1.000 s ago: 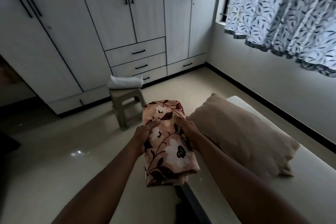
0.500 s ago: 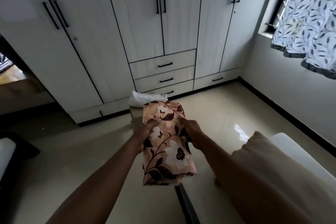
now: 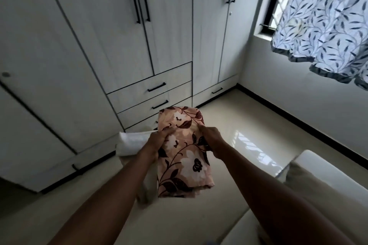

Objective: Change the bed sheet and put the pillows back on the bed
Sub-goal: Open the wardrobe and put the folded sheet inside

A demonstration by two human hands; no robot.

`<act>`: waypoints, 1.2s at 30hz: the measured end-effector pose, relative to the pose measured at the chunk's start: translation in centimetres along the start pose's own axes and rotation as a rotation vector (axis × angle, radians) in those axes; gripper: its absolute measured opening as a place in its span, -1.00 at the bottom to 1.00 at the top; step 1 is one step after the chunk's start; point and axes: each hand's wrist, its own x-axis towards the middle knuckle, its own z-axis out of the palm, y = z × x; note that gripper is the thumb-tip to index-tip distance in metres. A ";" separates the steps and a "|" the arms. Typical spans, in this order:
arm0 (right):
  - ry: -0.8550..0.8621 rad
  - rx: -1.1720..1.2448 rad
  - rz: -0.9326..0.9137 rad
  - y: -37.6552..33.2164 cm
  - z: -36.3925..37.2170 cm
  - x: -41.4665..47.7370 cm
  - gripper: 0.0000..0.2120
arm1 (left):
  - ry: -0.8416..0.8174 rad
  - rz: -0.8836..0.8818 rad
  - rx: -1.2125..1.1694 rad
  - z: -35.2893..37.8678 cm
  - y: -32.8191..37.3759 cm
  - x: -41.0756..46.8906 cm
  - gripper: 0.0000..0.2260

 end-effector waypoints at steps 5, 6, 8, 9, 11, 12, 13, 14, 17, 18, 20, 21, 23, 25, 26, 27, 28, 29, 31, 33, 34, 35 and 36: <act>0.094 0.037 0.025 -4.1 -2.6 6.3 -0.56 | -0.080 0.012 0.045 3.1 5.5 7.5 -0.39; 0.113 0.048 0.025 -4.7 -3.4 8.0 -0.57 | -0.098 0.009 0.040 4.1 6.4 9.2 -0.45; 0.139 0.059 0.028 -5.2 -4.9 10.9 -0.58 | -0.108 0.001 0.046 6.0 7.7 12.4 -0.42; 0.146 0.071 0.033 -5.3 -5.8 12.9 -0.57 | -0.106 0.006 0.057 7.1 8.1 14.6 -0.36; 0.151 0.094 0.043 -5.9 -7.7 16.8 -0.56 | -0.108 0.013 0.073 9.3 9.1 19.0 -0.31; 0.152 0.105 0.041 -6.6 -8.8 19.0 -0.57 | -0.122 0.015 0.091 10.5 10.3 20.7 -0.36; 0.152 0.118 0.034 -7.2 -9.8 21.0 -0.57 | -0.130 0.024 0.106 11.8 11.7 22.1 -0.44; 0.146 0.140 0.026 -8.1 -11.0 23.4 -0.58 | -0.128 0.036 0.126 13.5 13.5 24.0 -0.52; 0.137 0.174 0.011 -10.8 -15.0 30.1 -0.62 | -0.114 0.063 0.184 18.5 18.5 31.2 -0.59; 0.140 0.172 0.015 -11.9 -16.5 31.9 -0.65 | -0.117 0.085 0.202 20.3 20.2 33.2 -0.56; 0.141 0.173 -0.003 -15.2 -20.7 35.8 -0.69 | -0.141 0.125 0.235 24.7 24.1 37.7 -0.51; 0.151 0.172 -0.026 -17.3 -22.9 38.0 -0.70 | -0.151 0.148 0.223 26.9 26.1 39.6 -0.50; 0.189 0.156 -0.050 -20.6 -26.7 41.9 -0.70 | -0.165 0.178 0.170 30.5 29.3 42.8 -0.48; 0.212 0.141 -0.076 -23.4 -29.7 45.8 -0.67 | -0.169 0.177 0.146 33.4 32.2 46.1 -0.38; 0.219 0.132 -0.087 -24.7 -30.9 48.0 -0.64 | -0.181 0.173 0.135 34.6 33.6 48.2 -0.36; 0.217 0.127 -0.097 -26.0 -32.1 50.1 -0.63 | -0.193 0.179 0.118 35.8 35.0 50.2 -0.37; 0.215 0.124 -0.107 -27.2 -33.0 52.0 -0.63 | -0.195 0.179 0.121 36.9 36.5 51.6 -0.37; 0.216 0.123 -0.120 -28.6 -34.0 54.2 -0.66 | -0.197 0.185 0.111 38.1 38.1 53.6 -0.38; 0.241 0.130 -0.144 -31.0 -35.6 58.7 -0.72 | -0.222 0.198 0.092 40.4 40.7 57.5 -0.42; 0.262 0.111 -0.150 -32.5 -36.9 62.5 -0.76 | -0.211 0.211 0.089 42.5 42.5 61.5 -0.50; 0.271 0.101 -0.143 -33.3 -37.6 64.3 -0.78 | -0.209 0.210 0.081 43.6 43.3 64.1 -0.55; 0.284 0.104 -0.132 -33.9 -38.1 66.1 -0.79 | -0.222 0.199 0.080 44.5 44.3 66.2 -0.58; 0.296 0.104 -0.126 -34.8 -38.9 68.2 -0.80 | -0.235 0.185 0.085 45.7 45.3 68.6 -0.58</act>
